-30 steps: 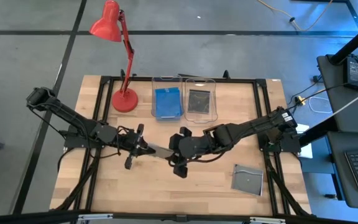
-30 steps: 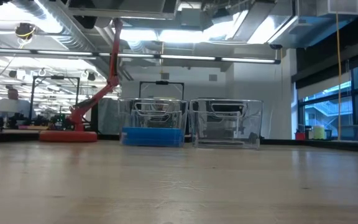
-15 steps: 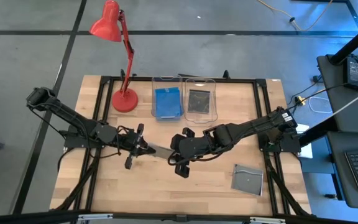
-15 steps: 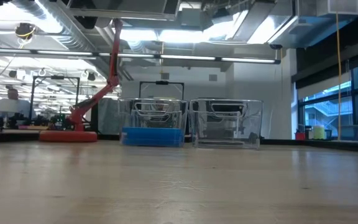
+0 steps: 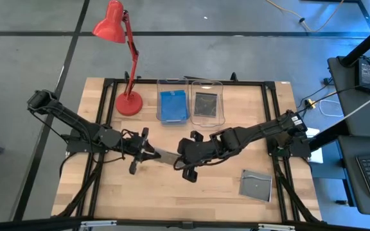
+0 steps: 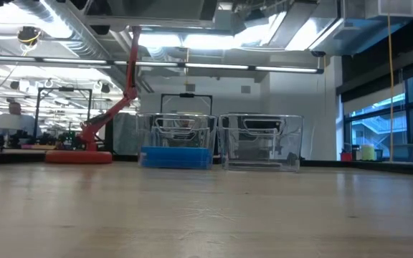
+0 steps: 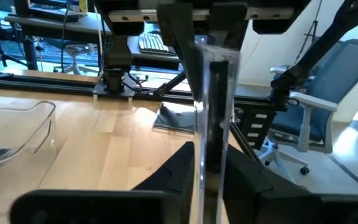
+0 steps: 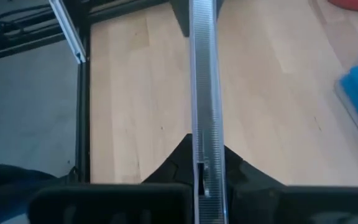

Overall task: Pick & place jewel cases by type
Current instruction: Put the left black CD case into the right transparent bin

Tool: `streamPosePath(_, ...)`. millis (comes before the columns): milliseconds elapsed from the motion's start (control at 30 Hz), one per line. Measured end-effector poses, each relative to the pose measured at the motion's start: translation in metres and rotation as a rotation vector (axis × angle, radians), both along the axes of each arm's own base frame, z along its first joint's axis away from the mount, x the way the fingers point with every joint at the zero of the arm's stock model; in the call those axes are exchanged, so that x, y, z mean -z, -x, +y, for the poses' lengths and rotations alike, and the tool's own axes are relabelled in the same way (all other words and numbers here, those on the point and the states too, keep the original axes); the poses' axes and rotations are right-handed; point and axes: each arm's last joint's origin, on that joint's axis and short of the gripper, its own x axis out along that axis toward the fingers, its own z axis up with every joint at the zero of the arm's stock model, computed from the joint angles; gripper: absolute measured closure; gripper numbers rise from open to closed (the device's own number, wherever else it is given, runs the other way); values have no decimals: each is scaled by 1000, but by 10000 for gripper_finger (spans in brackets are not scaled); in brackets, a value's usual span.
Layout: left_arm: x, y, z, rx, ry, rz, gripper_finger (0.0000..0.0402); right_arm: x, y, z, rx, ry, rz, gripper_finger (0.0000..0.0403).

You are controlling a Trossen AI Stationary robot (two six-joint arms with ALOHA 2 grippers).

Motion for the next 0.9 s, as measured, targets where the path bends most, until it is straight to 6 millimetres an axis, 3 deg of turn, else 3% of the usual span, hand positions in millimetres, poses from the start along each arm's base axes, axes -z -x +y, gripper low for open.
streamPosePath(333, 6, 5, 3, -20, -58, 84, 248, 7, 7, -5, 70, 14, 100, 374)
streamPosePath(567, 17, 21, 11, -63, -95, 265, 231, 14, 15, -21, 127, 55, 238, 384)
streamPosePath(700, 19, 22, 14, -131, -65, 284, 233, 16, 18, -40, 215, 102, 293, 376)
streamPosePath(900, 19, 22, 14, -141, -61, 282, 234, 1, 39, -84, 544, 158, 340, 380)
